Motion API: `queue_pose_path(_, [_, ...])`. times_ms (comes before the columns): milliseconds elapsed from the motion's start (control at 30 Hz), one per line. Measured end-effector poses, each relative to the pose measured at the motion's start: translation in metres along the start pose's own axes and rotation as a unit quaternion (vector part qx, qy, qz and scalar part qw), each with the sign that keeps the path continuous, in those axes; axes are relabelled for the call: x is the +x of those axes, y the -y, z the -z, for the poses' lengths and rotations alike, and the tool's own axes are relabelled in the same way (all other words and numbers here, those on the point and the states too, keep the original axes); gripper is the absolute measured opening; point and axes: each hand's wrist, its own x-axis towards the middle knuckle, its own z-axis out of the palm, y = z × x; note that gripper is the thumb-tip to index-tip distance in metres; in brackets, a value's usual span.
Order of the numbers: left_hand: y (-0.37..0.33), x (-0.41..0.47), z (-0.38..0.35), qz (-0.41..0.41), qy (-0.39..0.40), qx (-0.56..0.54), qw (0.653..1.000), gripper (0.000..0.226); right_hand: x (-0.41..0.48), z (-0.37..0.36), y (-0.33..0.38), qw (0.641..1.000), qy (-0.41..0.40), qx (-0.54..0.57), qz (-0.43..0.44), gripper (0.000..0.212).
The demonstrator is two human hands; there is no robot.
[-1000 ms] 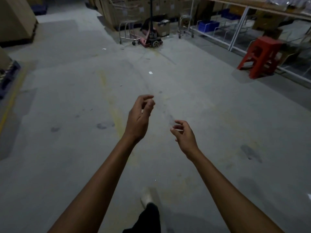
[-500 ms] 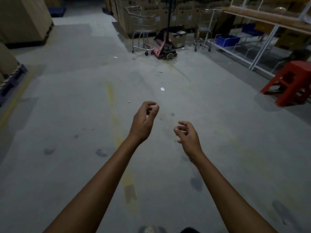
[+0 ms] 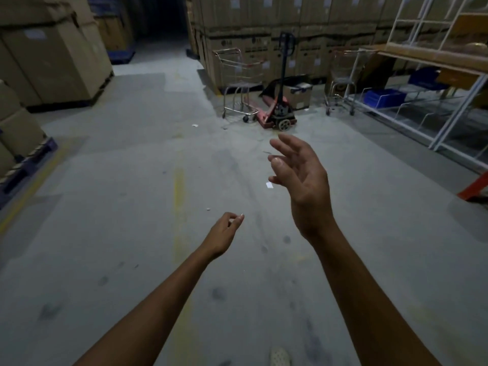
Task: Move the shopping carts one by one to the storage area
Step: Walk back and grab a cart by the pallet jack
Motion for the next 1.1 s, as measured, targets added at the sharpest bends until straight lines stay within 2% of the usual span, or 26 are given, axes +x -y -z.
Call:
queue_pose_path(133, [-0.03,0.109,0.016,-0.009,-0.026,-0.004,1.0,0.046,0.115,0.013,-0.059,1.0,-0.004,-0.007,-0.02,0.055])
queue_pose_path(233, [-0.064,0.177,0.041,-0.07,-0.1,-0.055,0.991,0.045,0.192,0.01,-0.12,0.997,0.006,-0.014,-0.074,0.055])
queue_pose_path(367, [-0.118,0.25,0.093,-0.176,-0.189,-0.118,0.959,0.037,0.271,-0.011,-0.22,0.986,0.021,-0.025,-0.164,0.055])
queue_pose_path(433, [-0.135,0.281,0.122,-0.23,-0.208,-0.134,0.941,0.041,0.301,-0.028,-0.272,0.977,0.027,-0.035,-0.209,0.055])
queue_pose_path(500, [-0.141,0.314,0.148,-0.272,-0.222,-0.136,0.927,0.052,0.327,-0.046,-0.327,0.967,0.032,-0.05,-0.248,0.047])
queue_pose_path(567, [-0.131,0.357,0.17,-0.299,-0.231,-0.132,0.917,0.066,0.356,-0.066,-0.38,0.958,0.041,-0.06,-0.276,0.04])
queue_pose_path(633, [-0.112,0.406,0.189,-0.308,-0.232,-0.134,0.913,0.069,0.385,-0.087,-0.426,0.949,0.037,-0.061,-0.307,0.037])
queue_pose_path(700, [-0.089,0.462,0.21,-0.295,-0.227,-0.139,0.918,0.062,0.417,-0.113,-0.46,0.943,0.029,-0.051,-0.328,0.033])
queue_pose_path(800, [-0.045,0.54,0.231,-0.225,-0.199,-0.162,0.94,0.044,0.467,-0.153,-0.482,0.933,0.019,-0.033,-0.357,0.03])
queue_pose_path(967, [0.037,0.664,0.245,-0.059,-0.111,-0.117,0.985,0.045,0.582,-0.214,-0.475,0.957,0.015,0.009,-0.29,0.03])
queue_pose_path(1100, [0.094,0.745,0.247,0.042,-0.04,-0.079,0.995,0.032,0.667,-0.244,-0.464,0.978,0.032,0.033,-0.205,0.039])
